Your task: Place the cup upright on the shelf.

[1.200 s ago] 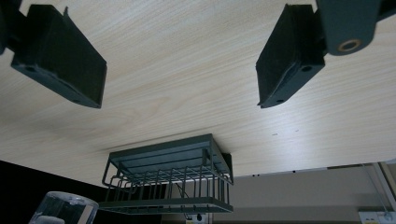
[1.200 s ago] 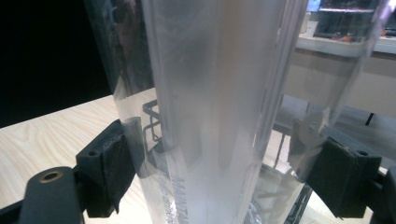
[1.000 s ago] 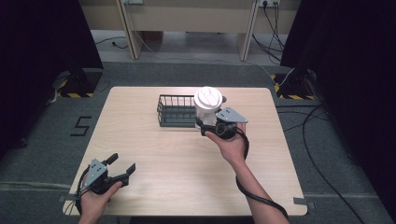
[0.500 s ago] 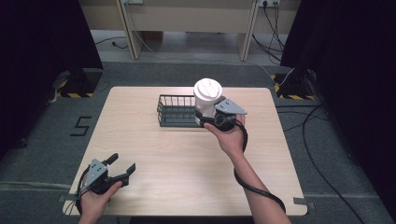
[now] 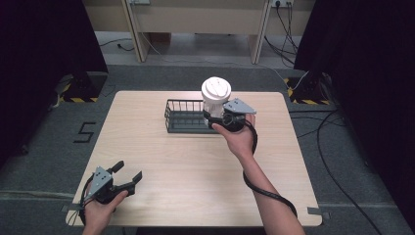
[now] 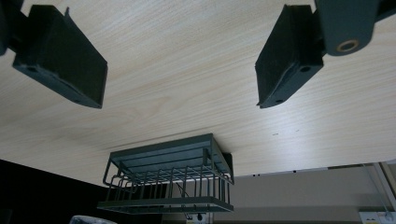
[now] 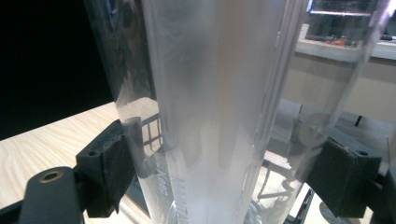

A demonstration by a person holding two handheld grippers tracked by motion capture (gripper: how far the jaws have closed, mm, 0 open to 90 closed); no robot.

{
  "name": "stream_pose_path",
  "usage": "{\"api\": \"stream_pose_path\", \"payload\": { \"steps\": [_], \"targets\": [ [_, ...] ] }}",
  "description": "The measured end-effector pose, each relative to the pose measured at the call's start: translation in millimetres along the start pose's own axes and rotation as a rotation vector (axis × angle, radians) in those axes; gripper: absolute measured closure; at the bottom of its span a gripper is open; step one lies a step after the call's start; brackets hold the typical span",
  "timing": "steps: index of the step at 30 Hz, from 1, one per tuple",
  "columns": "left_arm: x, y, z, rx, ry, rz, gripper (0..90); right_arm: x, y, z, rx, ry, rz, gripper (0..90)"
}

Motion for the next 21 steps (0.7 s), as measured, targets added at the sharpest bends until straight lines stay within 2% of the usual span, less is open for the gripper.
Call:
{"api": "stream_pose_path", "payload": {
  "steps": [21],
  "targets": [
    [0.1, -0.9, 0.3, -0.004, -0.001, 0.000, 16.1, 17.9, 15.6, -15.8, 0.001, -0.006, 0.028, 18.3]
  ]
}}
Point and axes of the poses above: each handheld gripper's, and its own axes: x roughly forward along the jaws, z roughly out of its underside, y roughly to its right, the point moved 6 cm from there along x, roughly forward along the jaws, and after that the axes turned 10 degrees about -z, right-handed, at the moved point
